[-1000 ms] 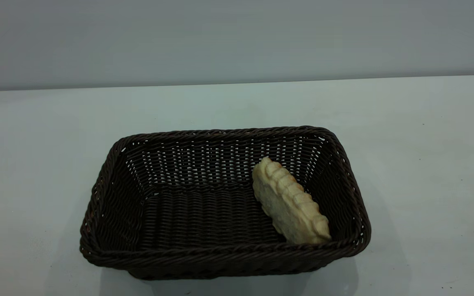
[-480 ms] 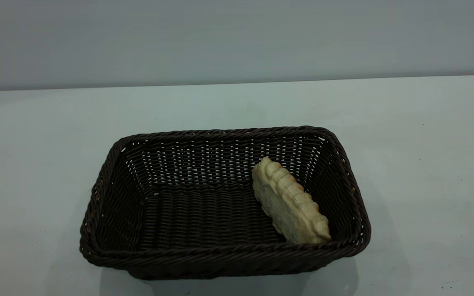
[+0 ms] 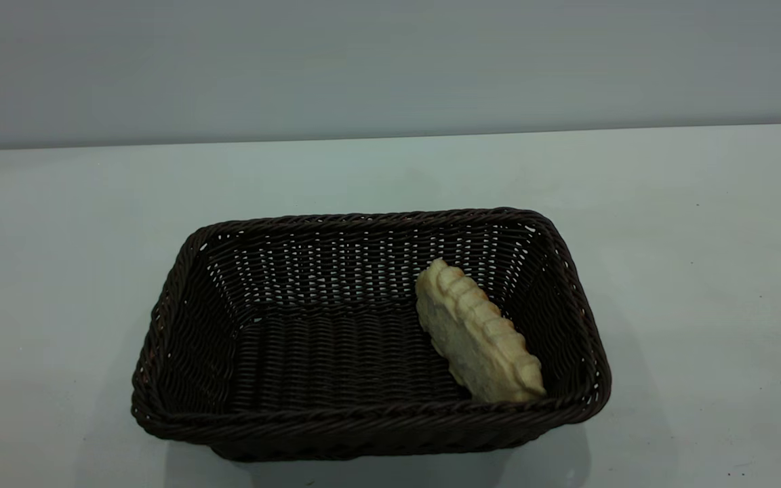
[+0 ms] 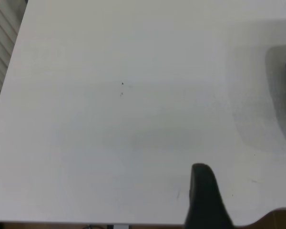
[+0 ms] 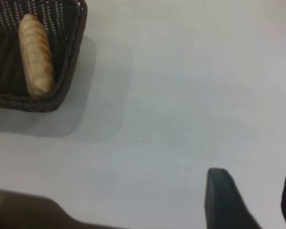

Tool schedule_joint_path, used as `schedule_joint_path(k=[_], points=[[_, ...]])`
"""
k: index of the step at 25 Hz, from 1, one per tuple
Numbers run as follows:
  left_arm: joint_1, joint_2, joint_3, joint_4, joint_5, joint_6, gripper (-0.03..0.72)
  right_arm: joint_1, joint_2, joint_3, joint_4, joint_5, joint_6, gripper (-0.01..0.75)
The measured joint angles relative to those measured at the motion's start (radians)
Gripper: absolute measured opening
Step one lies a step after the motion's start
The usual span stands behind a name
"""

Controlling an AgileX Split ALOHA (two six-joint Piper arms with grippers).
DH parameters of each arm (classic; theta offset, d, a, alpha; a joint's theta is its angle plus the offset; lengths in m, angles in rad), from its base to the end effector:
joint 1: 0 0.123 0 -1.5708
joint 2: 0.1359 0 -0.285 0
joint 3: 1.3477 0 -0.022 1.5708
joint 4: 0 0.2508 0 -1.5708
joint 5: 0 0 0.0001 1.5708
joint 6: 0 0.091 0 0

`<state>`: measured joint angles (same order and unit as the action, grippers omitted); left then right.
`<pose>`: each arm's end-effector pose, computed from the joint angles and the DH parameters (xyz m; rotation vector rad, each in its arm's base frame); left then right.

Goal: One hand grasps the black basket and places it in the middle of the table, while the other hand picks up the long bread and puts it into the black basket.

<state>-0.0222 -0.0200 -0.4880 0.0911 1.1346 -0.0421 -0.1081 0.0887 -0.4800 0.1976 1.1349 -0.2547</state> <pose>-0.0097 0.0077 0.2682 -0.0297 2.1072 0.0716 0.0077 0.0155 0.2673 -0.1669 2.2016 0.0439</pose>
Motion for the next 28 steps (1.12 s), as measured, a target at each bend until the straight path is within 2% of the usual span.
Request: schedule_joint_path(k=[6,13,28], points=[[0.000,0.000,0.000,-0.001,0.000,-0.001,0.531,0.000,0.000,0.000,0.000,0.000,0.000,0.278],[0.000,0.000,0.000,-0.078,0.000,0.057,0.531,0.000,0.000,0.000,0.003,0.000,0.000,0.278],[0.000,0.000,0.000,-0.080,0.000,0.064,0.531,0.000,0.000,0.000,0.003,0.000,-0.001,0.278]])
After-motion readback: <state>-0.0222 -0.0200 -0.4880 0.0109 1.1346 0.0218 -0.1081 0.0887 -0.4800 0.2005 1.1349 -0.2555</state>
